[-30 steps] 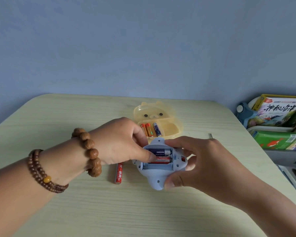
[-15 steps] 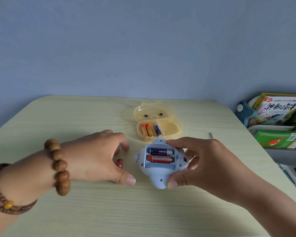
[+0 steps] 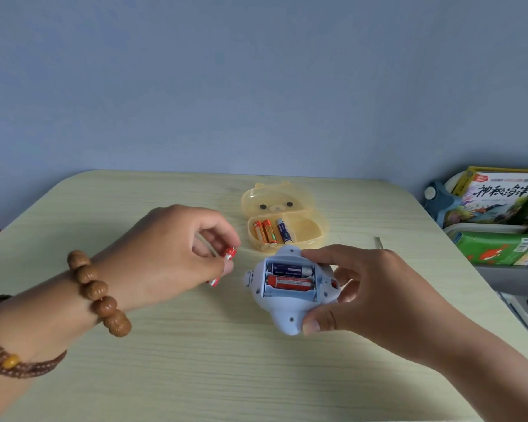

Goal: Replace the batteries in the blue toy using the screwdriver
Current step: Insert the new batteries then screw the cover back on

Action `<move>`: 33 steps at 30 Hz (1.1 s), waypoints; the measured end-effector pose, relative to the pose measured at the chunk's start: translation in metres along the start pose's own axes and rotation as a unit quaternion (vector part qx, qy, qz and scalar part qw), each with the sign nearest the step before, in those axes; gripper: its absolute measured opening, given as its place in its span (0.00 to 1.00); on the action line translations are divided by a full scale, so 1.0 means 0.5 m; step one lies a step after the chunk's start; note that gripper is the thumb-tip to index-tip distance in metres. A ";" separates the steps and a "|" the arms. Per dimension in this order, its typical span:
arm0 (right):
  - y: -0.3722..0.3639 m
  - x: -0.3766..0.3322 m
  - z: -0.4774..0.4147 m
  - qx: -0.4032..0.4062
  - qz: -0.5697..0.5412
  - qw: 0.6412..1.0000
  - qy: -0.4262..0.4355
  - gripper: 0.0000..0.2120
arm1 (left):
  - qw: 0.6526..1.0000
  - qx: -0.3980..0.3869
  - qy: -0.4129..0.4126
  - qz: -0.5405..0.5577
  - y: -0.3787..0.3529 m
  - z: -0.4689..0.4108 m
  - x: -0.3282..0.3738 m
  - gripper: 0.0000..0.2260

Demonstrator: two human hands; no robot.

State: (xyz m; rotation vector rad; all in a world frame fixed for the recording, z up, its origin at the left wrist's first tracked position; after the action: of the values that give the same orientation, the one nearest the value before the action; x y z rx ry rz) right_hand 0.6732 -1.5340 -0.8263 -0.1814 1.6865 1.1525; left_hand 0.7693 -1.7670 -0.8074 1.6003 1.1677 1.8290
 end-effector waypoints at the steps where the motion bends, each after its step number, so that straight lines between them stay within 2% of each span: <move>1: 0.000 0.000 0.000 -0.001 0.001 1.000 -0.001 0.32 | 0.999 0.016 -0.020 0.028 0.004 0.001 0.006 0.09; 4: 0.000 0.002 -0.001 0.001 0.002 1.000 -0.004 0.35 | 0.986 0.038 -0.092 0.135 0.008 0.007 0.027 0.11; 6: 0.000 -0.002 -0.001 -0.001 0.003 1.000 -0.003 0.33 | 0.975 0.043 -0.140 0.166 0.001 0.010 0.043 0.11; 11: 0.000 -0.010 -0.002 0.001 0.004 1.000 0.011 0.29 | 0.964 0.062 -0.241 0.093 -0.029 0.012 0.074 0.10; 15: 0.001 -0.005 -0.001 0.000 0.008 1.000 0.003 0.28 | 0.962 0.055 -0.267 0.033 -0.044 0.011 0.079 0.10; 18: 0.000 0.001 -0.001 0.001 0.023 1.000 -0.002 0.33 | 0.961 0.049 -0.271 -0.005 -0.052 0.010 0.076 0.10; 26: -0.001 -0.001 -0.002 -0.008 0.011 1.000 -0.008 0.36 | 0.953 0.033 -0.299 -0.046 -0.065 0.003 0.074 0.08; 33: 0.001 -0.003 -0.002 -0.008 0.015 1.000 -0.014 0.36 | 0.940 0.015 -0.332 -0.082 -0.075 0.000 0.081 0.07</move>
State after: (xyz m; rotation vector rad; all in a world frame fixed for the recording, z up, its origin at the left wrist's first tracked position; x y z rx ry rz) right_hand 0.6729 -1.5349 -0.8249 -0.1514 1.6611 1.1859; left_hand 0.7527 -1.7151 -0.8144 1.8584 0.9661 1.0289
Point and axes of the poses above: each hand's wrist, its own z-axis away from the middle knuckle, its own y-axis out of the back of the hand, x = y × z, the point moved 2 cm from there along -z, towards the middle knuckle, and after that the axes turned 8 degrees about -z, right-handed, at the moved point
